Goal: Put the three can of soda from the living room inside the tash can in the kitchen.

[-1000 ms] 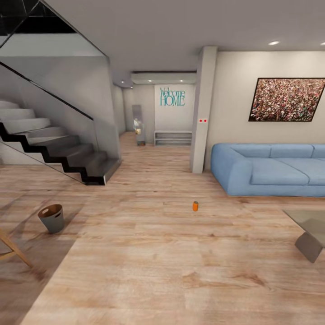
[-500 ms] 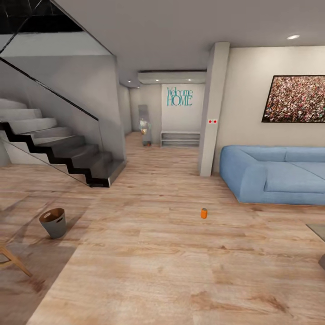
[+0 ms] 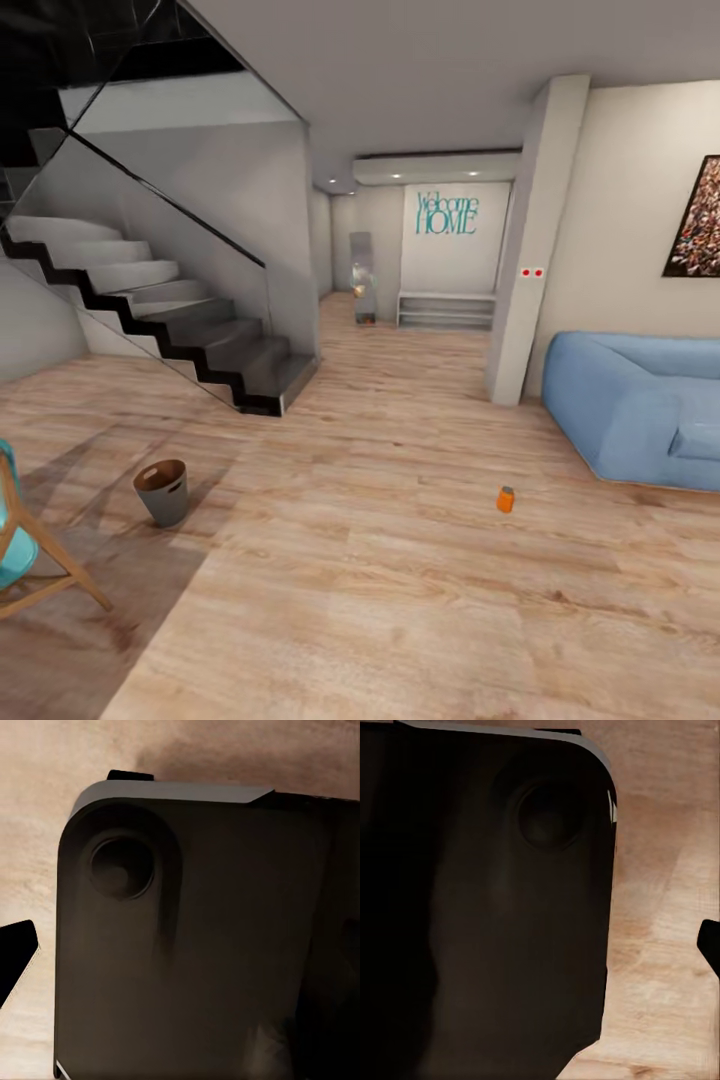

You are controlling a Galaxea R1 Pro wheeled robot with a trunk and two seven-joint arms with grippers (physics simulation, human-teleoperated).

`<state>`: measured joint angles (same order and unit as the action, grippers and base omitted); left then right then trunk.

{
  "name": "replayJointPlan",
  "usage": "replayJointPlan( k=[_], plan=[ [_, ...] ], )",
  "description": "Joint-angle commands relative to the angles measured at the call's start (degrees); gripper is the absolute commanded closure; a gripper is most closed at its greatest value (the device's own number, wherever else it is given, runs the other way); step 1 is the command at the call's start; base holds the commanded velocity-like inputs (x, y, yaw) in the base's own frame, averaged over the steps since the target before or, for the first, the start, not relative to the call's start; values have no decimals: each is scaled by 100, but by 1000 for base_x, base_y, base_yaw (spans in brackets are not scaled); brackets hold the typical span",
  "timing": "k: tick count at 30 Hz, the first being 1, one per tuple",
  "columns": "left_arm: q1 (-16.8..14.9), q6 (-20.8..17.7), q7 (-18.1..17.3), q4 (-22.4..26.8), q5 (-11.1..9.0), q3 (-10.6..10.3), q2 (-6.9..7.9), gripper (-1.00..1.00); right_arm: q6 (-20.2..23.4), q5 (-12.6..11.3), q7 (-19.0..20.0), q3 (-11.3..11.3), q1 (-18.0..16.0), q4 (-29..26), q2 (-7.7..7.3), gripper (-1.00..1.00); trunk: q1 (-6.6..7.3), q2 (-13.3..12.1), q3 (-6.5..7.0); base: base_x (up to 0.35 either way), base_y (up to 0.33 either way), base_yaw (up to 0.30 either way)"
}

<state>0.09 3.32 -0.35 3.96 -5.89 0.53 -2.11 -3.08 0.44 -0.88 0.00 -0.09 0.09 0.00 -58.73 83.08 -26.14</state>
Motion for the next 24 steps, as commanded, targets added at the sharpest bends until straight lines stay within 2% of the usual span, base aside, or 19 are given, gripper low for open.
replayJointPlan(
  k=[1, 24],
  plan=[
    [0, -1, 0, 0, 0, 0, 0, -100, 0, 0, 0, 0, 0, 0, 0, -100, 0, 0, 0, 337, 99, 253],
    [0, -7, 9, 0, -9, 0, 0, -100, -1, 0, 0, -4, 0, 0, 0, -100, 0, 0, 0, 337, 5, 253]
  ],
)
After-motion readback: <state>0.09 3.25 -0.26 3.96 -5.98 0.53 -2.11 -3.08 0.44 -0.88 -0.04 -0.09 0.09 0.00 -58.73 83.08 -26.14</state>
